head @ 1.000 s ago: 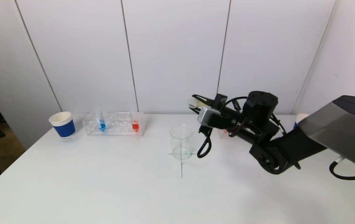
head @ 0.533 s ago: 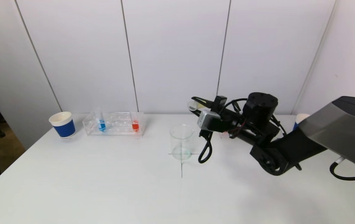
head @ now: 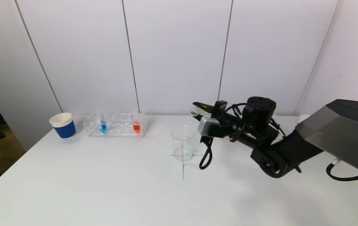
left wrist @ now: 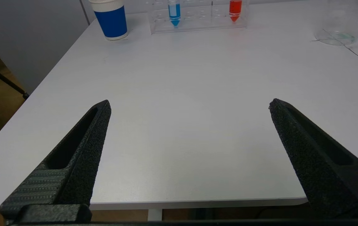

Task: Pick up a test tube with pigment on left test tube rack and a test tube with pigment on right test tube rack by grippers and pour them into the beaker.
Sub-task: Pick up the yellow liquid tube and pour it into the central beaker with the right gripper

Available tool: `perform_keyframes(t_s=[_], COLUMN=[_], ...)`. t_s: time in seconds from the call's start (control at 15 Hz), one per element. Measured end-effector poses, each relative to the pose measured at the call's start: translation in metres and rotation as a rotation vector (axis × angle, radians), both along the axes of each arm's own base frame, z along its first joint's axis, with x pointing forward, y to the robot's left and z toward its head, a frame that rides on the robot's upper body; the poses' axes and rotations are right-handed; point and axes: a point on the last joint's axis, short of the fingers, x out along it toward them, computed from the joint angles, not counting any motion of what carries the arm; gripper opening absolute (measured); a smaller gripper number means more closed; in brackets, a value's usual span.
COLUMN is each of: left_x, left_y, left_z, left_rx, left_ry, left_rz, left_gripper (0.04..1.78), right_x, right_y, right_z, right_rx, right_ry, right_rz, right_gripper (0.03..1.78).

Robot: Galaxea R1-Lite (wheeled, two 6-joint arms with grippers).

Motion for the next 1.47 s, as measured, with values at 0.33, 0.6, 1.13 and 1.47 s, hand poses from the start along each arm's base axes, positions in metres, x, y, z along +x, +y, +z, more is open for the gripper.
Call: perform_keyframes(t_s=[0.33,0.6,1.13,1.47], left_x=[0.0,0.0,0.0,0.0], left_y=[0.0,0.0,0.0,0.0], left_z=[0.0,0.0,0.0,0.0], left_rx=[0.0,0.0,0.0,0.0], left_ry=[0.0,0.0,0.0,0.0], left_rz=[0.0,0.0,0.0,0.0], left_gripper=[1.76,1.76,1.76,1.76], right_x=[0.005,0.007,0.006,0.006], right_y=[0.005,0.007,0.011,0.011], right_z=[-0.005,-0.008,-0.011,-0.011], right_rx=[-0.047,-0.089,-0.145,-0.168], right_ry=[-0.036,-0.039,-0.075,-0.09], right_rz=[-0.009,-0.007,-0.002,-0.003], right_gripper=[0.48,0.48,0.48,0.48])
